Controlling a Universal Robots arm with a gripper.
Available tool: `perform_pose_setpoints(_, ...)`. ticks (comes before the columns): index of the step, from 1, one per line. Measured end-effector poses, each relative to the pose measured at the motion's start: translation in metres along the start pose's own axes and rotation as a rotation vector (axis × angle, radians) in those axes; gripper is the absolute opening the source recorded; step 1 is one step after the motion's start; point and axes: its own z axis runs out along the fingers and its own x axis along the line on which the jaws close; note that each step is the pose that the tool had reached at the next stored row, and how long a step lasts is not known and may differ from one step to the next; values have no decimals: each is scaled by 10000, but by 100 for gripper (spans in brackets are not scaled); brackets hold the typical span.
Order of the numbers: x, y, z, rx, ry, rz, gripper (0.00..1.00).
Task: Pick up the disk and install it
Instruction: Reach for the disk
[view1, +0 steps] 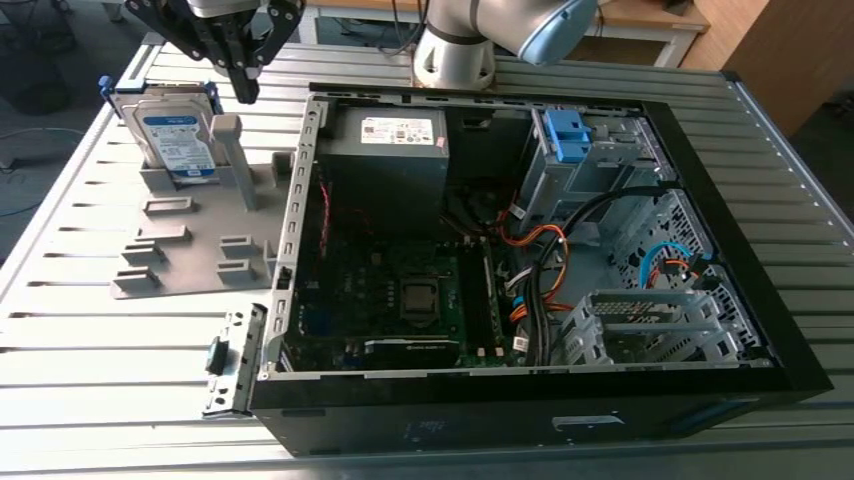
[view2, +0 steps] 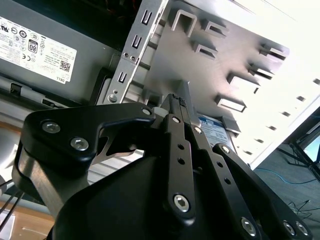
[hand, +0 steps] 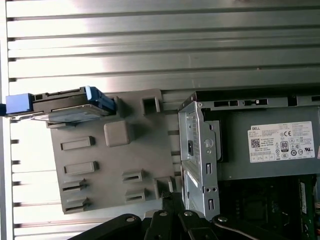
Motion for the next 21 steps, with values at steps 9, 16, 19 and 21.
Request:
perform_pose_setpoints(9, 44, -3, -1, 0, 0, 0, 11)
perform_pose_setpoints(16, 82, -6, -2, 0, 0, 0, 11)
perform_pose_setpoints(19, 101, -8, -3, 0, 0, 0, 11)
perform_pose_setpoints(21, 115, -9, -3, 0, 0, 0, 11)
